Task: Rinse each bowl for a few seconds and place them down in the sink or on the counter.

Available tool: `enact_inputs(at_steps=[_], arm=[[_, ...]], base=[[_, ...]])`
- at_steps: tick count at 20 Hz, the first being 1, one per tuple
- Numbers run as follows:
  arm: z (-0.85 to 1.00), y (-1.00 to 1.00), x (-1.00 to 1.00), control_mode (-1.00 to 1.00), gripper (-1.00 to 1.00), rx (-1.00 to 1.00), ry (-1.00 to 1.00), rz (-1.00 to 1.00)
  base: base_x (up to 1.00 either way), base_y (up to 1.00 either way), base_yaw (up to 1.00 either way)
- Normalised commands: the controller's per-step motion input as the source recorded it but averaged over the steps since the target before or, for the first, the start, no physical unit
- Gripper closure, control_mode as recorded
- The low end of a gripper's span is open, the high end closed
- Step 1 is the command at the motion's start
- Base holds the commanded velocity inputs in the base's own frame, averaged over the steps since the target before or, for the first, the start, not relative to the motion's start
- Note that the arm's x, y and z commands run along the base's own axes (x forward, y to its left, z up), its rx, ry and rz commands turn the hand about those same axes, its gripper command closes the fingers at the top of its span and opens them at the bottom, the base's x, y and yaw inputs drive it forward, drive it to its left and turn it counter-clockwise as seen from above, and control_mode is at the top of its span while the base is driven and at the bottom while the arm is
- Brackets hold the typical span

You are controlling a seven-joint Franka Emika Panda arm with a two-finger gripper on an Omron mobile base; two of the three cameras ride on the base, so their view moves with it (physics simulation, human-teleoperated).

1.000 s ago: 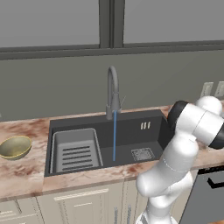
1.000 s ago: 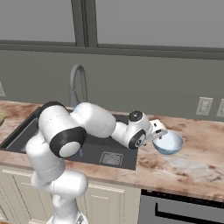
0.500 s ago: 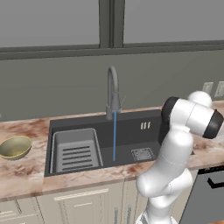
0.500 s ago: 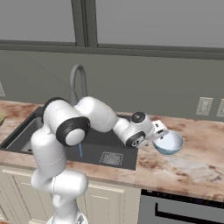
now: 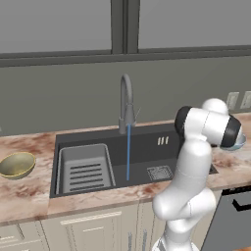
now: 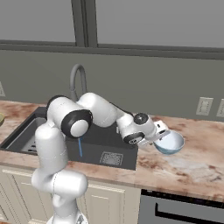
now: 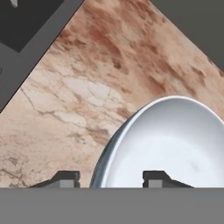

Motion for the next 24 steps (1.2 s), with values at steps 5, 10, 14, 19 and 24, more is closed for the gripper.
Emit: enact_inputs(at_steps=[5, 10, 14, 19, 24], arm=[[-0.12, -0.07, 0.02, -1.00, 1.00, 0.00, 0.02, 0.01], [-0.05, 0.01, -0.01, -1.00, 1.00, 0.00, 0.03, 0.00], [0.29, 0.02, -0.15, -1.00, 1.00, 0.02, 0.00, 0.04], [0.54, 0.03, -0.18, -1.00, 1.00, 0.00, -0.01, 0.13], [0.54, 0.13, -0.04, -1.00, 1.00, -0.02, 0.04, 0.17]], base=[[0.00, 0.00, 0.00], [0.00, 0.00, 0.00], [0.00, 0.00, 0.00], [0.00, 0.00, 0.00], [0.00, 0.00, 0.00]])
